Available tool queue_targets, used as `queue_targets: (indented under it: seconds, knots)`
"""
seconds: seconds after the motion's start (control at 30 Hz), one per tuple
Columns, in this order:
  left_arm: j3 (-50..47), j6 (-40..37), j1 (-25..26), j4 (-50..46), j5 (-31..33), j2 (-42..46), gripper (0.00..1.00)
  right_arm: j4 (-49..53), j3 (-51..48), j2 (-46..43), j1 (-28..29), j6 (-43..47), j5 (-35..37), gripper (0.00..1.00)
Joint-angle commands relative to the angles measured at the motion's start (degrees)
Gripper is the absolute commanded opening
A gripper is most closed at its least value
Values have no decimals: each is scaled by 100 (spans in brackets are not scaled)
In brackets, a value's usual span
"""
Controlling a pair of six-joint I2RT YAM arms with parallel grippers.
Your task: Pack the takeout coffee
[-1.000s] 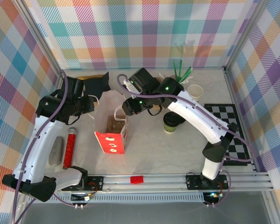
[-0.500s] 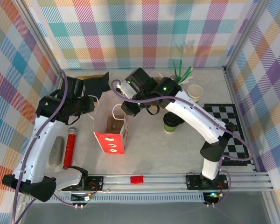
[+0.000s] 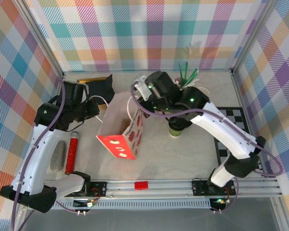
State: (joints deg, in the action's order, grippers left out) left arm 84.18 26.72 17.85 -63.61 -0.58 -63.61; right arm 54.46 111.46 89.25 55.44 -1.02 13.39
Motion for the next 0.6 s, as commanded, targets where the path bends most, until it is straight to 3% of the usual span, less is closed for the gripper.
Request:
queue_targets:
  seconds: [0.0, 0.07, 0.2, 0.3, 0.43, 0.5, 0.57]
  knots:
    - [-535, 548, 25, 412, -453, 100, 0, -374, -566, -198, -271, -225, 251, 0]
    - [-283, 665, 67, 404, -588, -24, 0, -444, -809, -295, -475, -294, 13, 0]
    - [781, 838, 355, 345, -578, -328, 0, -182, -400, -318, -517, -187, -51, 0]
    - [343, 1021, 589, 627, -575, -348, 0, -328, -780, -485, -517, -199, -91, 0]
    - [-1011, 1320, 850, 1119, -478, -31, 0, -803, -2084, -806, -524, -311, -132, 0]
    - [-1031, 1292, 865, 1066, -455, -19, 0, -764, -2145, -814, -534, -303, -163, 0]
    - [-449, 1166, 878, 734, -320, -143, 0, -575, -1793, -772, -534, -253, -233, 0]
